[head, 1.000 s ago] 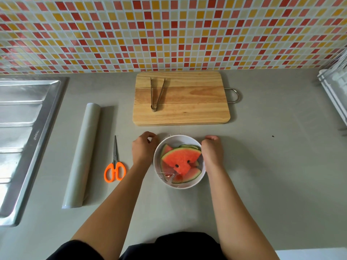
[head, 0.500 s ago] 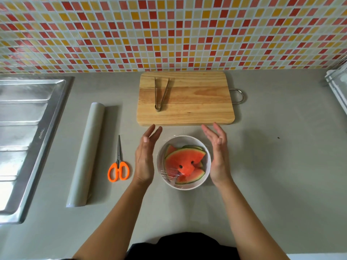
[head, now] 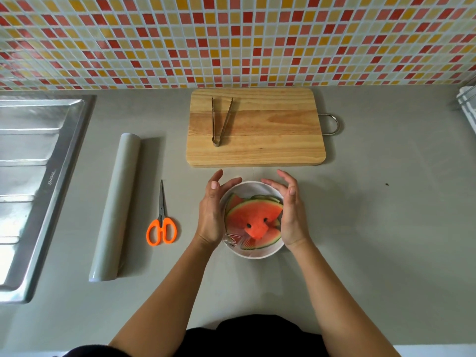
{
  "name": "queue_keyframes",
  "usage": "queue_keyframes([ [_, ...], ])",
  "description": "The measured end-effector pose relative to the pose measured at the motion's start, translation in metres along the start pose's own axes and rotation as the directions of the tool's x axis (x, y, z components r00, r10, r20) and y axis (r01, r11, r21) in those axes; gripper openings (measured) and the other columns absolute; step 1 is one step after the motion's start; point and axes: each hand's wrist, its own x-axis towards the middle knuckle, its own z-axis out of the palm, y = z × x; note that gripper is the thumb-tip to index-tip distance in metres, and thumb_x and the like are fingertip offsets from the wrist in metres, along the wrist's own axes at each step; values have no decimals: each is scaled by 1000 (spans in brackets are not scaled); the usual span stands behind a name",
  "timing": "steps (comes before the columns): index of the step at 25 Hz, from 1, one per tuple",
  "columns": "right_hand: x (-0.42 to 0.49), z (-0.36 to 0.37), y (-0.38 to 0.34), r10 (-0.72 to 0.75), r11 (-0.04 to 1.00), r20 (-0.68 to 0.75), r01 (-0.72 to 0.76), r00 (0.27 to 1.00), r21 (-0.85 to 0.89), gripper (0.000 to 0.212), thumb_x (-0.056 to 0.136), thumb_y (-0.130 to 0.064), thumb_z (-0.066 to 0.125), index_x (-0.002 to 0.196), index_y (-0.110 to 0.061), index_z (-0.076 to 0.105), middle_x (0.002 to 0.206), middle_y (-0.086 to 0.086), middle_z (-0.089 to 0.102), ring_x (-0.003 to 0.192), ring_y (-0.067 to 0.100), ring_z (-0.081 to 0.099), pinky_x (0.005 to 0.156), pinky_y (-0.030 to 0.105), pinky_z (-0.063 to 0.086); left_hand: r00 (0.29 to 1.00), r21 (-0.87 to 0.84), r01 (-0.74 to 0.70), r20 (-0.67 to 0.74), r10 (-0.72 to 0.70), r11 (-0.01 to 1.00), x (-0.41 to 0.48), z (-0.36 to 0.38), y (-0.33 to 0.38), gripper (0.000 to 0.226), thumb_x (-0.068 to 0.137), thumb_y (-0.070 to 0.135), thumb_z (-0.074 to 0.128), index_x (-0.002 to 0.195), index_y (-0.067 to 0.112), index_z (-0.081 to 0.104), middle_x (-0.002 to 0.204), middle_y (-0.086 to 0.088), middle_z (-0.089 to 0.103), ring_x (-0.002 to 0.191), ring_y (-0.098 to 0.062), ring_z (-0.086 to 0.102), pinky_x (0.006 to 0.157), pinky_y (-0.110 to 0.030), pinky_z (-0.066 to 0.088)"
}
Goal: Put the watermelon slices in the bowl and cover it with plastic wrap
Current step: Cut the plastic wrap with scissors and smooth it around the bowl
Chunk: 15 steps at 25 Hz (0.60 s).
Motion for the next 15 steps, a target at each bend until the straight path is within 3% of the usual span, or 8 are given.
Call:
queue_keyframes([
  [3,-1,1,-3,85,996,-58,-85,995,-5,74,67,-89,15,120,-45,43,115,-5,64,109,10,58,90,29,46,999,35,42,-2,-42,999,3,0,-4,65,81,71,25,134,35,37,118,7,67,116,-18,58,101,-47,45],
  [5,-1,2,-6,119,988,-117,-130,986,-87,81,67,-88,8,120,-41,46,104,-17,61,103,10,57,82,23,44,997,80,77,-18,-75,994,4,1,-2,60,83,70,20,131,38,39,125,1,62,118,-22,56,101,-46,44],
  [8,-1,5,-10,198,946,-212,-243,957,-213,86,69,-79,2,116,-26,51,86,-22,55,94,22,57,73,27,36,992,280,121,-53,-110,952,5,1,-4,81,78,76,9,141,32,33,140,-6,49,128,-27,45,101,-34,35],
  [11,-1,-2,-8,150,935,-273,-226,950,-274,85,74,-71,5,119,-20,55,113,1,63,104,18,55,82,22,34,995,327,69,-85,-43,943,4,-9,-4,87,78,77,5,145,26,28,141,-3,49,124,-16,44,98,-31,31],
  [13,0,-8,-10,145,957,-229,-195,963,-216,85,75,-74,6,125,-24,53,125,-7,56,107,1,47,83,5,29,998,238,-22,-59,37,971,6,-18,-1,70,88,65,11,142,28,35,140,6,49,128,-8,42,104,-28,30],
  [15,1,-8,-10,179,968,-102,-194,978,-160,89,71,-82,6,125,-30,53,124,-13,55,109,-3,47,85,3,32,995,126,-78,79,69,989,7,-17,2,54,93,52,18,136,32,43,139,9,50,131,-5,42,108,-26,31],
])
